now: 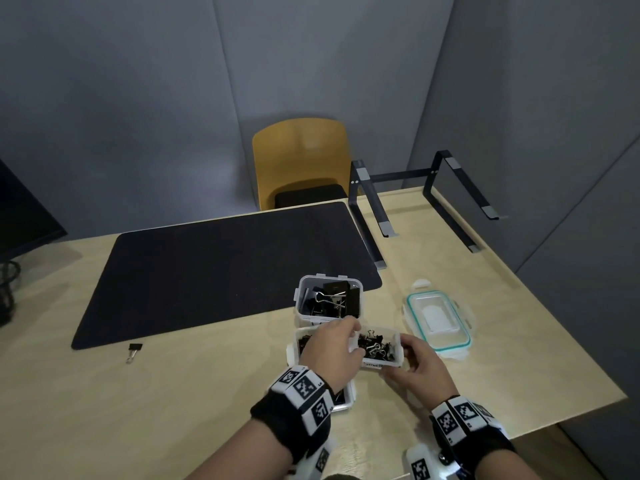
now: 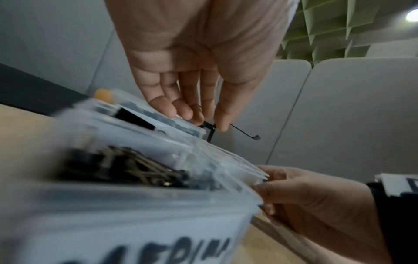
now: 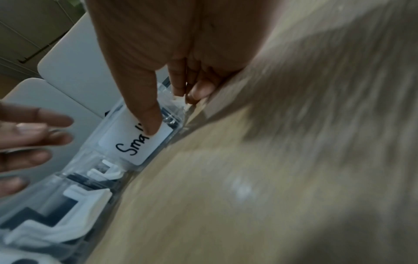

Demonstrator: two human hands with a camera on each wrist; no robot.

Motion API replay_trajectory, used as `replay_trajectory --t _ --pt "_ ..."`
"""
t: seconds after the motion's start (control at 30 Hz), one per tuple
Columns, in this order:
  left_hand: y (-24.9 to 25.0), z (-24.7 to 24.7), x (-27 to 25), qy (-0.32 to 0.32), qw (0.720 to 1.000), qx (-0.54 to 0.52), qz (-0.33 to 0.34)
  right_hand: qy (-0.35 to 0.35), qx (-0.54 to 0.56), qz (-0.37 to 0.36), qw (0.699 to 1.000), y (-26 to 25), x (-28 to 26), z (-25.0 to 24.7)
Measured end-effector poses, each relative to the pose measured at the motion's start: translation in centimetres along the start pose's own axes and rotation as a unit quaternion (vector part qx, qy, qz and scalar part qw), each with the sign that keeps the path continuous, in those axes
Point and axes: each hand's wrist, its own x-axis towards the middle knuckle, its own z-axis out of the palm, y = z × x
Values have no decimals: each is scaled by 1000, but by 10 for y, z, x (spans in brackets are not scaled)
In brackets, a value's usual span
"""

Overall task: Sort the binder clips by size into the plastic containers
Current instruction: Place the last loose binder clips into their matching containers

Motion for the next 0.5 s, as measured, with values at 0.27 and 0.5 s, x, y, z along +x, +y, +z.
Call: replay_trajectory --t 0.27,0.5 --pt "-94 -54 -35 112 984 1 -138 -4 -20 21 1000 1 1 1" --pt "-193 -116 -52 181 925 83 -323 -13 -40 15 999 -3 2 0"
